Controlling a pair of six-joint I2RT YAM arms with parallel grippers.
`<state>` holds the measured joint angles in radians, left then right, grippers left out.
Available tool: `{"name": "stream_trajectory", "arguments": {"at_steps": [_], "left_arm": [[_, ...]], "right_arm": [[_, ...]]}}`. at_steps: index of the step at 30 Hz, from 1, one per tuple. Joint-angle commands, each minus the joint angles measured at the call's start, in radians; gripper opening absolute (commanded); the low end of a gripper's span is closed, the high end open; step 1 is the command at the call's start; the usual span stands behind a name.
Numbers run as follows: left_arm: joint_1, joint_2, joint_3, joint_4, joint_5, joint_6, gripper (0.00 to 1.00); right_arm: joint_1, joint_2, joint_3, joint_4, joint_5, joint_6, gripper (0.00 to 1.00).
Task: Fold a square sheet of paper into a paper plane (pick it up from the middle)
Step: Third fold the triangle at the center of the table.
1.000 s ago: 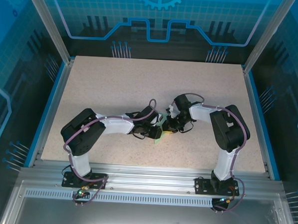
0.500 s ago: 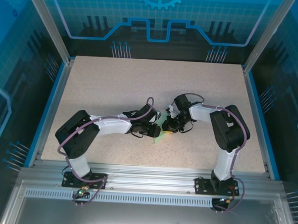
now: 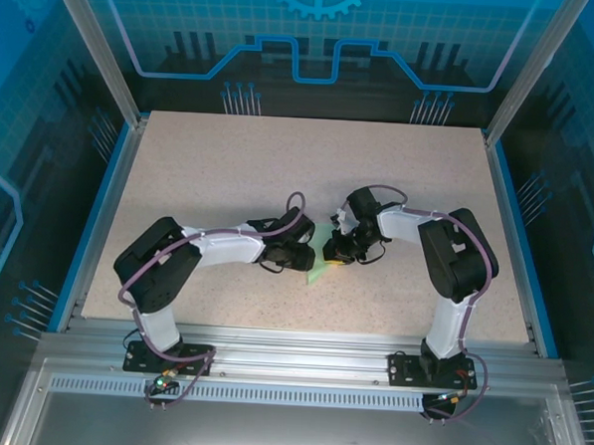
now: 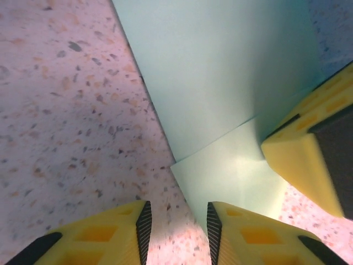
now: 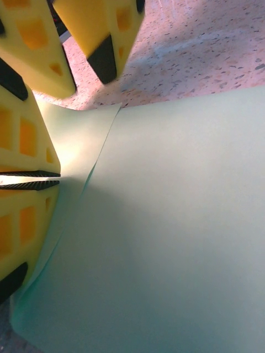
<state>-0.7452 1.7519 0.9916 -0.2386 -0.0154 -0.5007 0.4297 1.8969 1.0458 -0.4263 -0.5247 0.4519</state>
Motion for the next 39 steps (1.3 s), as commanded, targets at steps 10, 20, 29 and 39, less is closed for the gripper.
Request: {"name": "stream_trajectory", "arguments": {"at_steps": [10, 20, 29, 39], "left_arm": [[-0.001, -0.144, -0.067, 0.069, 0.192, -0.110, 0.25], [-0.058, -0.047, -0.005, 0.059, 0.221, -0.096, 0.25], [-0.081, 0.025, 0.017, 0.045, 0.178, -0.102, 0.20], [-0.065, -0.021, -0.053, 0.161, 0.199, -0.109, 0.24]], "right_arm": [[-0.003, -0.023, -0.047, 0.011, 0.066, 0.026, 0.16], [-0.003, -0.060, -0.072, 0.041, 0.068, 0.048, 0.18], [-0.003, -0.059, -0.082, 0.049, 0.068, 0.052, 0.18], [-0.003, -0.055, -0.084, 0.041, 0.071, 0.042, 0.18]]}}
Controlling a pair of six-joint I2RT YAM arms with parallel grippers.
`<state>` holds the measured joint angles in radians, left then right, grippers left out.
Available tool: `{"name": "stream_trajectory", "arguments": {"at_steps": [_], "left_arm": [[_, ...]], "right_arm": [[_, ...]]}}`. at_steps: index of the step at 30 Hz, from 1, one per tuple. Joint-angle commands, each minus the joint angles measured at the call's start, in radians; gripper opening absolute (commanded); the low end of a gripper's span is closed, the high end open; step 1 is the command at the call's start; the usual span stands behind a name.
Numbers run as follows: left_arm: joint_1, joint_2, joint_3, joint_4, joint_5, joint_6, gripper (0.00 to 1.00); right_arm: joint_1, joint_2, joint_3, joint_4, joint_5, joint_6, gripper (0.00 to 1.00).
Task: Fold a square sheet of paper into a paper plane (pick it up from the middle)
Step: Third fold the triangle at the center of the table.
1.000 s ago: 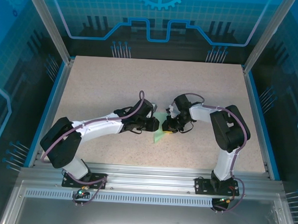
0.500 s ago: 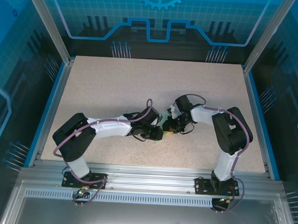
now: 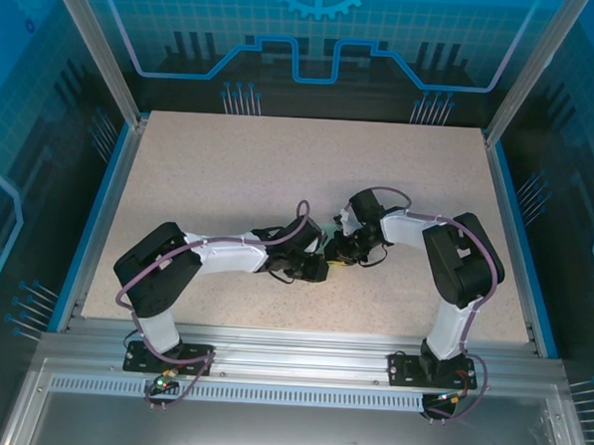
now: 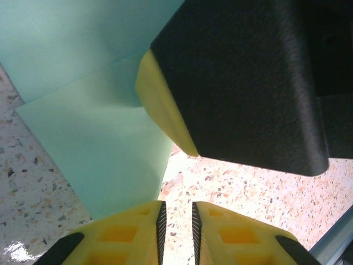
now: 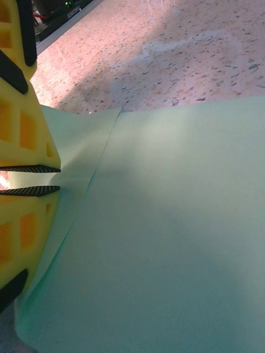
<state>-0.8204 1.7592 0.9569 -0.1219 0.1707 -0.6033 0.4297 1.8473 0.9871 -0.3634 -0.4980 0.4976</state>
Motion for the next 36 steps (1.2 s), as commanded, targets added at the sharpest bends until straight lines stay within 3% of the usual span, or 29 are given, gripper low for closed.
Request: {"name": "stream_trajectory", "arguments": {"at_steps": [1, 12, 28, 36], "left_arm": [[0.014, -0.022, -0.017, 0.044, 0.015, -0.009, 0.24], [0.066, -0.001, -0.081, 0.208, 0.159, -0.083, 0.27], [0.086, 0.060, -0.122, 0.249, 0.173, -0.162, 0.27], [0.086, 0.076, -0.134, 0.238, 0.197, -0.138, 0.27]], "right_arm": [[-0.003, -0.005, -0.023, -0.023, 0.044, -0.003, 0.18], [-0.003, -0.006, -0.022, -0.032, 0.050, -0.010, 0.17], [-0.003, -0.005, -0.021, -0.033, 0.054, -0.008, 0.17], [-0.003, -0.015, -0.019, -0.036, 0.057, -0.004, 0.17]]}}
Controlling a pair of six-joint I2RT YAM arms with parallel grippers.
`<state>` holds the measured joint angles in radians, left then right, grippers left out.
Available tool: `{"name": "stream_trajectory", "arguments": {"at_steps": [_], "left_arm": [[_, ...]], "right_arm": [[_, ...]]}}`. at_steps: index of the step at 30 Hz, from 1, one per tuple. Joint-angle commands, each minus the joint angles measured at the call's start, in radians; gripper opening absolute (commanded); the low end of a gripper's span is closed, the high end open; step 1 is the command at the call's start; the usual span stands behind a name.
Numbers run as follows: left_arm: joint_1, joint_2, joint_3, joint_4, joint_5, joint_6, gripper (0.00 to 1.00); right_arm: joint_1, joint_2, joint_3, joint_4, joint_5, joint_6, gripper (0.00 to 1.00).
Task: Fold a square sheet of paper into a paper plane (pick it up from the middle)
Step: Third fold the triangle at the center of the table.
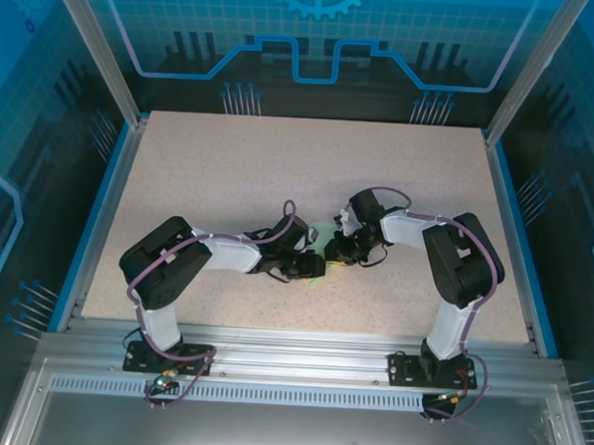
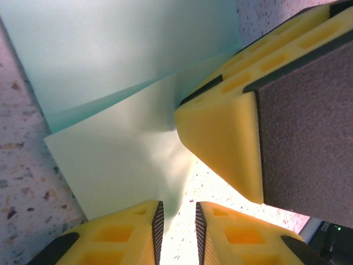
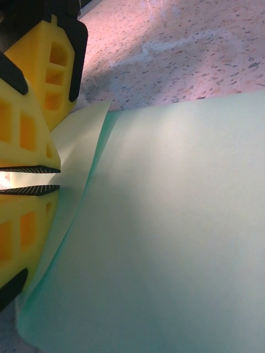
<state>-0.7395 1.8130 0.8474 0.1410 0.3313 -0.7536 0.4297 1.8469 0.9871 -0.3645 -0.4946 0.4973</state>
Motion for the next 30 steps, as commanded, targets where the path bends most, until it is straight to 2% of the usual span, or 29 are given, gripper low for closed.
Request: {"name": "stream_trajectory", "arguments": {"at_steps": [1, 5, 11, 18, 30], "left_arm": [[0.004, 0.023, -0.021, -0.036, 0.039, 0.022, 0.27], [0.003, 0.029, -0.010, -0.078, 0.037, 0.054, 0.24], [0.004, 0.045, 0.001, -0.096, 0.035, 0.074, 0.17], [0.004, 0.054, 0.021, -0.128, 0.034, 0.098, 0.16], [0.002, 0.089, 0.032, -0.210, -0.003, 0.133, 0.09]], "right_arm": [[-0.003, -0.018, -0.018, -0.035, 0.053, -0.005, 0.17], [-0.005, -0.058, -0.012, -0.037, 0.046, 0.001, 0.17], [0.020, -0.103, -0.024, -0.021, 0.005, 0.022, 0.09], [0.039, -0.051, -0.055, 0.024, 0.042, 0.049, 0.07], [-0.084, -0.009, -0.088, 0.108, -0.011, 0.019, 0.09]]}}
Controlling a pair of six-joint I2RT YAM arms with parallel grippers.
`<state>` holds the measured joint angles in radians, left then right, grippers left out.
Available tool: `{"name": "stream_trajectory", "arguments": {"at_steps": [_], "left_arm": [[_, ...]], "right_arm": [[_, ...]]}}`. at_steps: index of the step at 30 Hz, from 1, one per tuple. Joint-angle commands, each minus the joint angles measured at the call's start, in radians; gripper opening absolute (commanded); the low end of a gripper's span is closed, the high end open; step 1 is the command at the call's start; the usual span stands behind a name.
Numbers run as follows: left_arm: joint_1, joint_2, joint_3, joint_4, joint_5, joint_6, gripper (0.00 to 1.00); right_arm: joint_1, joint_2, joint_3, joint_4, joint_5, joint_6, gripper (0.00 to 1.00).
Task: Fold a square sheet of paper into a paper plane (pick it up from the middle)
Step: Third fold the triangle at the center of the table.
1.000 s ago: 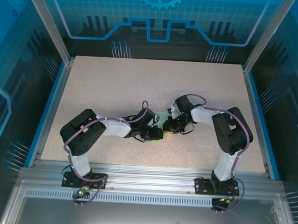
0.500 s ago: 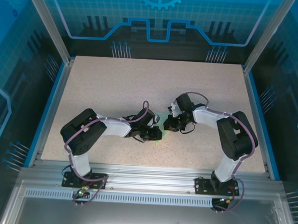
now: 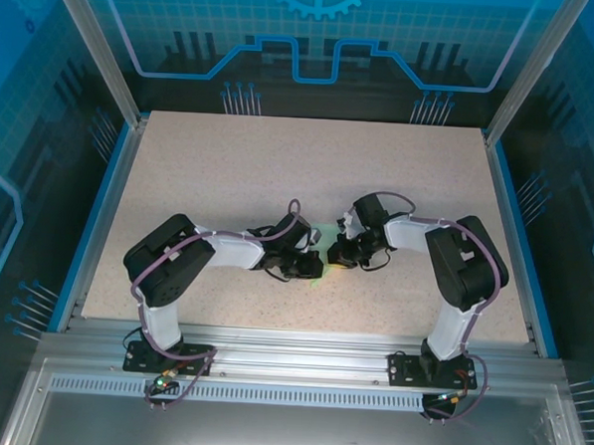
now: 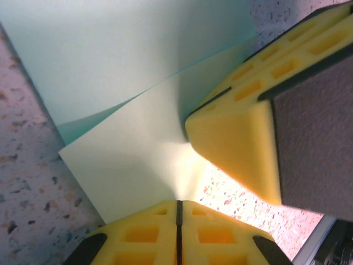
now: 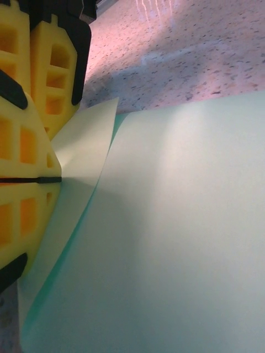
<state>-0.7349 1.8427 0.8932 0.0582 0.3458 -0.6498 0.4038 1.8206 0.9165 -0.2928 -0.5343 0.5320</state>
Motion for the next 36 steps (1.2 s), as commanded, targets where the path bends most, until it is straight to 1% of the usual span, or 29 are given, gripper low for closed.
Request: {"name": "stream_trajectory", "arguments": {"at_steps": [1, 11, 16, 18, 21, 24, 26, 28, 32, 36], "left_arm": [[-0.002, 0.062, -0.015, -0.130, -0.019, 0.031, 0.09], [-0.006, 0.066, -0.027, -0.131, -0.021, 0.030, 0.08], [-0.012, 0.066, -0.020, -0.129, -0.019, 0.025, 0.08], [-0.015, 0.064, -0.014, -0.130, -0.019, 0.025, 0.08], [-0.018, 0.061, -0.007, -0.135, -0.020, 0.024, 0.09], [-0.018, 0.059, 0.000, -0.138, -0.021, 0.025, 0.09], [-0.019, 0.057, 0.003, -0.141, -0.021, 0.025, 0.09], [-0.018, 0.055, 0.005, -0.143, -0.022, 0.027, 0.09], [-0.019, 0.050, 0.010, -0.147, -0.024, 0.027, 0.10], [-0.020, 0.048, 0.017, -0.148, -0.019, 0.030, 0.10]], "right_arm": [[-0.071, 0.015, -0.021, 0.038, 0.025, -0.019, 0.09], [-0.192, 0.020, -0.024, 0.053, -0.017, -0.053, 0.10], [-0.208, -0.027, -0.026, 0.048, -0.049, -0.064, 0.11], [-0.200, -0.077, -0.031, 0.039, -0.061, -0.060, 0.12], [-0.170, -0.152, -0.031, 0.025, -0.045, -0.054, 0.13], [-0.125, -0.187, -0.058, 0.018, -0.033, -0.049, 0.14], [-0.095, -0.177, -0.056, 0.019, -0.032, -0.039, 0.14], [-0.059, -0.146, -0.053, 0.037, -0.058, -0.023, 0.14], [0.013, -0.093, -0.043, 0.049, -0.042, -0.002, 0.14], [0.010, -0.041, -0.043, 0.039, 0.022, -0.013, 0.13]]}}
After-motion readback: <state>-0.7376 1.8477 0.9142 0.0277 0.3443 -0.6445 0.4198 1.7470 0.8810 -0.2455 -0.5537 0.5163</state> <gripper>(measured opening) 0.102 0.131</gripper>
